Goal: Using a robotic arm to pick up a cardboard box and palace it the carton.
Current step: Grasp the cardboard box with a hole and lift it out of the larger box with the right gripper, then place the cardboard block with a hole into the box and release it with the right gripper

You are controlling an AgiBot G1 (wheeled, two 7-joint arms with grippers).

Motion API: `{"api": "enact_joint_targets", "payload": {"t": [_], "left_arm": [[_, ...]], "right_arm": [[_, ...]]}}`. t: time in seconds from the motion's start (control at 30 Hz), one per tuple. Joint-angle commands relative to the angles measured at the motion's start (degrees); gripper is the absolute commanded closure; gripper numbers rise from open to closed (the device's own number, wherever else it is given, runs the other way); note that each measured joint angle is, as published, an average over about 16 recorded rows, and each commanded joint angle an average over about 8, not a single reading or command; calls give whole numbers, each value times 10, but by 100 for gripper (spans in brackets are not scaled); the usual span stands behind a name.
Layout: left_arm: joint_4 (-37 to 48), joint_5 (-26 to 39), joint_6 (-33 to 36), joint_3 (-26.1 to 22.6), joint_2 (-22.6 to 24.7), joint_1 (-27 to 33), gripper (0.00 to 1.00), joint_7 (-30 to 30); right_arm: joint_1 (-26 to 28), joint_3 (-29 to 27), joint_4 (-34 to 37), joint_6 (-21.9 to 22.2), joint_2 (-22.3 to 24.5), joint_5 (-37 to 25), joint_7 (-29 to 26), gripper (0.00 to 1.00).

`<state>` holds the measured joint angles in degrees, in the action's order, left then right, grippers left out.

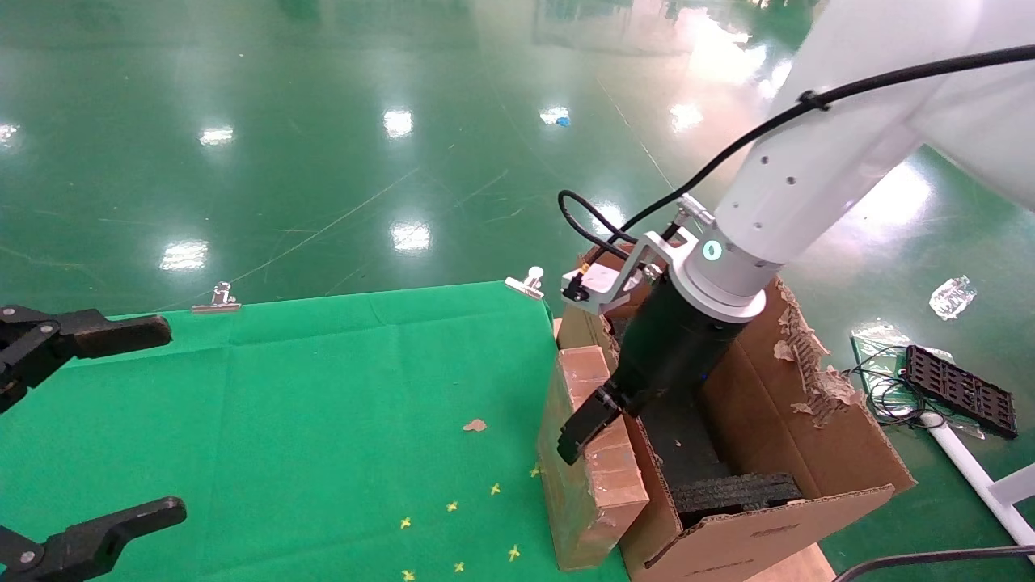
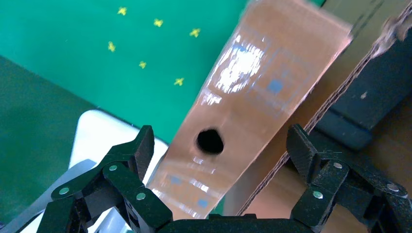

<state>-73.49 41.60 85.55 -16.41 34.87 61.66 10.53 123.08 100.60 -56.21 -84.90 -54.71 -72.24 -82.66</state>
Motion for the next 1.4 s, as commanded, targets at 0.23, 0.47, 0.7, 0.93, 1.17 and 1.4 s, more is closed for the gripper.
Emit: {"api": "enact_joint_targets", "payload": {"t": [0.23,0.47,0.7,0.93,1.17,1.4], "left_arm": [[0,0,0,0,0,0,46,0],[0,0,0,-1,0,0,100,0],[0,-1,0,-1,0,0,100,0],[0,-1,0,-1,0,0,100,-1],[0,-1,-1,-1,-1,0,100,-1],[0,-1,-1,-2,-1,0,100,-1]], "right_arm": [[-11,4,6,9,-12,-6,1,99],[-14,7,-3,6,-10,-8,-4,100],[-15,9,-9,7,-6,-10,-8,100],[-16,12,-14,8,-5,-16,-9,100],[-16,15,-16,8,-6,-22,-9,100],[10,-6,-32,22,14,-14,32,100]]}}
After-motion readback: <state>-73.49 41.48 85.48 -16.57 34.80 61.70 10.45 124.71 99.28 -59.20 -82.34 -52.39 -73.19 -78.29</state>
